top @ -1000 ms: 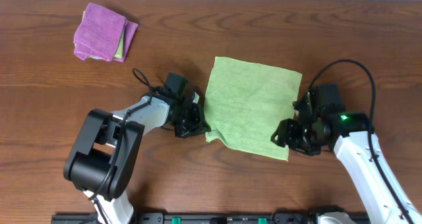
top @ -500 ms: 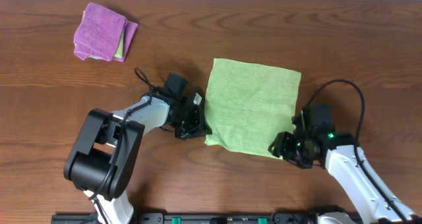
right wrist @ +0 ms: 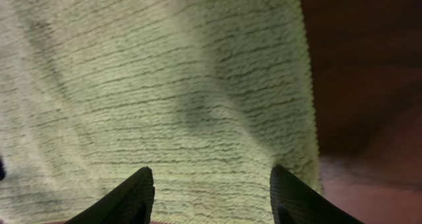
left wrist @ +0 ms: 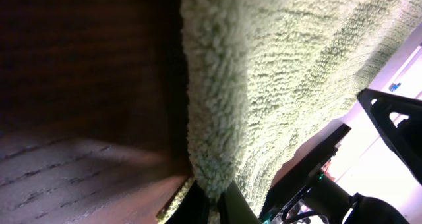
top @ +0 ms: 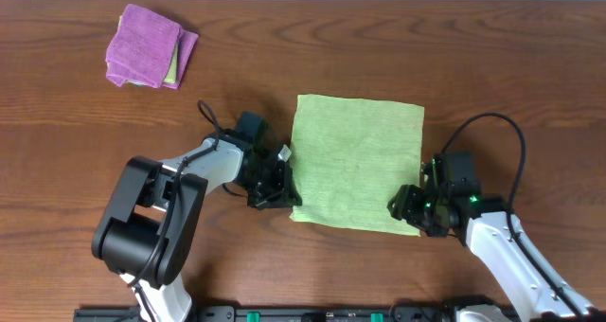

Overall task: Fold the cloth
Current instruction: 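Grasp the near corners of the flat cloth with both grippers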

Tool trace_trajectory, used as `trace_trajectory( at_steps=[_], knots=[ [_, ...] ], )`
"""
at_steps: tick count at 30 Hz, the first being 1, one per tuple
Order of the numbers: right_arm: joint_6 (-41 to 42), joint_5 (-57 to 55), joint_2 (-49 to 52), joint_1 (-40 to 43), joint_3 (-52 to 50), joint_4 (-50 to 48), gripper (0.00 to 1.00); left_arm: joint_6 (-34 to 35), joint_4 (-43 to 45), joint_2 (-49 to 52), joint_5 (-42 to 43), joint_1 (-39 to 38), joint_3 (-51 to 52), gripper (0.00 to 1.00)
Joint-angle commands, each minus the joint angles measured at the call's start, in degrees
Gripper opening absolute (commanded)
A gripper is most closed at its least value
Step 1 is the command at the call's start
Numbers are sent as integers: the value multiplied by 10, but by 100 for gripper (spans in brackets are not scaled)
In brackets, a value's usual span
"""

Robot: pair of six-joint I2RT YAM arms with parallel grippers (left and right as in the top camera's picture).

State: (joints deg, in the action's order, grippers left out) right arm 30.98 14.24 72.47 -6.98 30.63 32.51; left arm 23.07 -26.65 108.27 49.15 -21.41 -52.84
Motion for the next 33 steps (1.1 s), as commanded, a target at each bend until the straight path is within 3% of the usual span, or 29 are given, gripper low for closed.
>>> trace_trajectory(
  at_steps=[1,13,22,33],
  knots=[
    [-2,-38,-4,4,1,1,57,-17,-4,8,4,7,5,6],
    [-11,-99,-4,4,36,33,56,-17,-5,8,4,16,5,6],
    [-2,-92,-3,4,37,110,54,-17,-5,8,4,20,5,6],
    [12,-48,-3,4,12,106,52,-17,-5,8,5,21,5,6]
  ],
)
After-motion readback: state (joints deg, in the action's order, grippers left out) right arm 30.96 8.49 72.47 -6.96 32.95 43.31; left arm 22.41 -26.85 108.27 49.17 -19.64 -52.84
